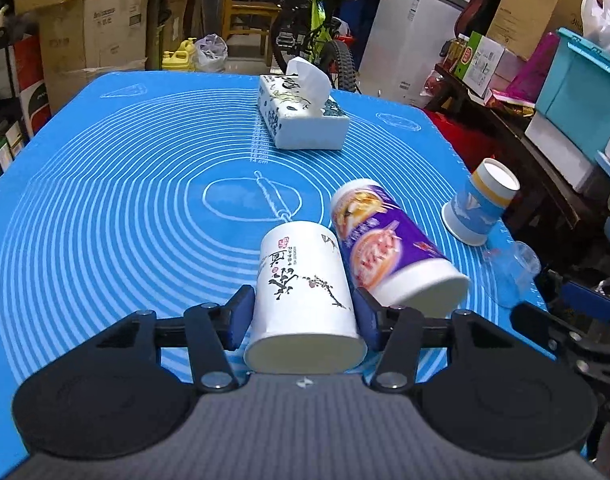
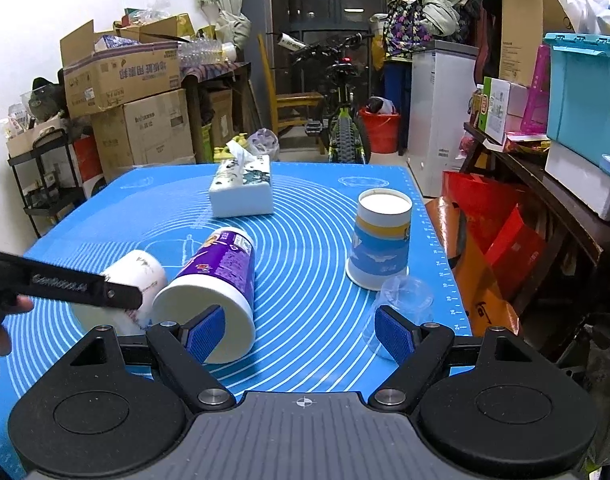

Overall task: Flip cup upside down
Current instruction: 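Lift the ink-painted cup with the left gripper and pull it back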

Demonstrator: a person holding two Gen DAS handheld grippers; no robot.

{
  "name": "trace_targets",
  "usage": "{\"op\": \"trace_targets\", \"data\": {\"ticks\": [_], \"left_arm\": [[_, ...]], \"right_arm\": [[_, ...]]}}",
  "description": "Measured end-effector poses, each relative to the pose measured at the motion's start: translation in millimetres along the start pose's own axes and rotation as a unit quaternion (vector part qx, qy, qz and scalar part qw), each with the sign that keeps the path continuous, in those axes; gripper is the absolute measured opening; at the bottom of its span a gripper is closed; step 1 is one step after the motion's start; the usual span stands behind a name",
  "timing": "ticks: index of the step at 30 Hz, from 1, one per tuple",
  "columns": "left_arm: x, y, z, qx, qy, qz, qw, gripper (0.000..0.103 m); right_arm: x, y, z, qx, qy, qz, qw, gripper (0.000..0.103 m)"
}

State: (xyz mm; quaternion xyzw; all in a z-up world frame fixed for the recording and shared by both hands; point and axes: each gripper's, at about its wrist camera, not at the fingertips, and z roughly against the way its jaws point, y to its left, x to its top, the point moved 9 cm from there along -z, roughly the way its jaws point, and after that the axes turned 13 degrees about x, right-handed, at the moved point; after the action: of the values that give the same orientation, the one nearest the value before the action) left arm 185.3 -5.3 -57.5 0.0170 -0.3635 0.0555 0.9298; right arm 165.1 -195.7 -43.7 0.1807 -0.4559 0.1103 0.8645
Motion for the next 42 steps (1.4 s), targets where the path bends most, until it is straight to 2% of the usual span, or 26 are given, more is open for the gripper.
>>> {"op": "trace_targets", "data": {"ticks": [6, 14, 31, 37, 42], "left_arm": [[-21.4, 6.2, 25.1, 0.008, 0.005, 0.006, 0.9999, 0.056], [-51.9, -4.7, 41.8, -0.006, 0.020, 0.000, 0.9998, 0.056], [-80.0, -22.7, 46.5, -0.015, 0.026, -0.024, 0.9993, 0.058], [-81.2, -23.0, 44.9, -0.009, 0.026, -0.031, 0.9991, 0.066], [-82.0, -22.7, 44.5, -0.001, 0.021, -0.039, 0.9990, 0.085]], "right_arm": [[-8.3, 3.4, 11.2, 0.006, 0.004, -0.003, 1.000, 0.085], [-23.3, 7.2, 21.6, 0.009, 0.016, -0.007, 1.000, 0.085], [-36.8, 17.5, 28.8, 0.014, 0.030, -0.003, 0.999, 0.085], [-40.5, 19.7, 27.6, 0.016, 0.035, -0.003, 0.999, 0.084], [-39.8, 16.0, 28.3, 0.014, 0.034, -0.009, 0.999, 0.084]]}}
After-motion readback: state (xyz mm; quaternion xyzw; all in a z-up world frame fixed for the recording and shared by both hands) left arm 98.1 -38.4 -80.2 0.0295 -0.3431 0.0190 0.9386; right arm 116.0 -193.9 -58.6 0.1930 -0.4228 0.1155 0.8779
